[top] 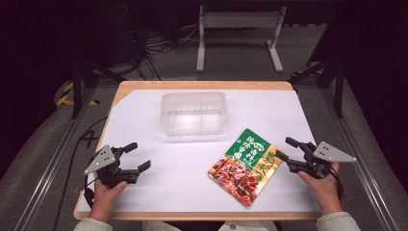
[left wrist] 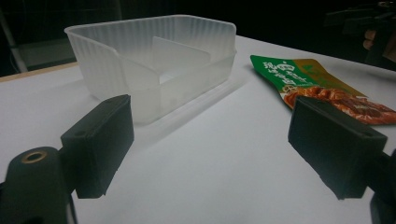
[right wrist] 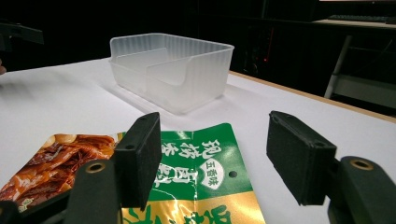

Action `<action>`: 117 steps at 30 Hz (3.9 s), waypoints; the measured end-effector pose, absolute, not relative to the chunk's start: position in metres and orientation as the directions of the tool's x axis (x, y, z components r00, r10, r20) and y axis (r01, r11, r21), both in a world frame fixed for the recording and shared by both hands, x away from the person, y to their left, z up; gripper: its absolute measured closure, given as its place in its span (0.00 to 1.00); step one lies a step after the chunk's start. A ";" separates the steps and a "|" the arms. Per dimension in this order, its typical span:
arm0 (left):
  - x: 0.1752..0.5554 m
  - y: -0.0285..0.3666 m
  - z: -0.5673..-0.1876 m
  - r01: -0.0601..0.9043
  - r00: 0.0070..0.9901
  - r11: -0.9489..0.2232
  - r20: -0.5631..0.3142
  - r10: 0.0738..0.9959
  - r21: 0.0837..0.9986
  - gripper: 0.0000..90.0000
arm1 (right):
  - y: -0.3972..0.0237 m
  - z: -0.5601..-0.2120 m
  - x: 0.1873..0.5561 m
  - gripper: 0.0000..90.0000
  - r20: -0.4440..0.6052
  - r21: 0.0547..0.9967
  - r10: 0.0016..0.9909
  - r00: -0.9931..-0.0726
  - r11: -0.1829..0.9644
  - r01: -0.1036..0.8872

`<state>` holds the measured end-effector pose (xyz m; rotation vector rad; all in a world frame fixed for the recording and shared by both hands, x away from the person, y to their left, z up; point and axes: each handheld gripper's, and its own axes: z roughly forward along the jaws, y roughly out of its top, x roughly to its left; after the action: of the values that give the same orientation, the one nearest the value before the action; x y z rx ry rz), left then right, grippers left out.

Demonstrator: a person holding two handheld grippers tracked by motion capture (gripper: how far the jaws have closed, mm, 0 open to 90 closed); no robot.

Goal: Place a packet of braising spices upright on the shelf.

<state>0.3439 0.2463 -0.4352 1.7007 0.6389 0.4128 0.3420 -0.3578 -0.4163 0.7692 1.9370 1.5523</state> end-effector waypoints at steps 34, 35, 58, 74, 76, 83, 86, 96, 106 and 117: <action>0.344 0.248 -0.437 0.240 0.762 -0.133 -0.102 0.639 0.962 0.15 | -0.349 -0.385 0.374 0.38 0.038 0.917 0.741 -0.670 0.240 0.317; 0.344 0.248 -0.437 0.240 0.762 -0.133 -0.102 0.639 0.962 0.15 | -0.349 -0.388 0.376 0.38 0.049 0.908 0.744 -0.666 0.244 0.340; 0.345 0.246 -0.437 0.243 0.766 -0.141 -0.100 0.635 0.960 0.15 | -0.358 -0.432 0.395 0.35 0.148 0.789 0.771 -0.619 0.286 0.545; 0.345 0.246 -0.437 0.242 0.769 -0.151 -0.094 0.633 0.958 0.16 | -0.360 -0.443 0.395 0.47 0.262 0.761 0.772 -0.579 0.204 0.616; 0.346 0.245 -0.438 0.241 0.770 -0.152 -0.093 0.631 0.959 0.16 | -0.362 -0.444 0.395 0.49 0.296 0.756 0.762 -0.576 0.182 0.629; 0.345 0.243 -0.437 0.242 0.773 -0.163 -0.089 0.629 0.956 0.16 | -0.361 -0.443 0.392 0.53 0.310 0.757 0.756 -0.577 0.171 0.631; 0.345 0.243 -0.438 0.245 0.773 -0.164 -0.090 0.629 0.956 0.16 | -0.362 -0.438 0.389 0.56 0.333 0.769 0.747 -0.575 0.138 0.624; 0.345 0.242 -0.438 0.247 0.772 -0.168 -0.090 0.629 0.954 0.16 | -0.351 -0.438 0.385 0.63 0.354 0.777 0.653 -0.669 0.194 0.599; 0.345 0.243 -0.437 0.243 0.772 -0.172 -0.083 0.630 0.955 0.16 | -0.339 -0.440 0.383 0.94 0.184 0.763 0.713 -0.677 0.330 0.556; 0.345 0.243 -0.437 0.249 0.769 -0.169 -0.089 0.632 0.954 0.17 | -0.341 -0.424 0.377 1.00 0.208 0.796 0.713 -0.670 0.275 0.540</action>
<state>0.3447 0.2434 -0.4371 1.7484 0.6924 0.3923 0.3765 -0.3409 -0.4245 1.1711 2.3503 1.3471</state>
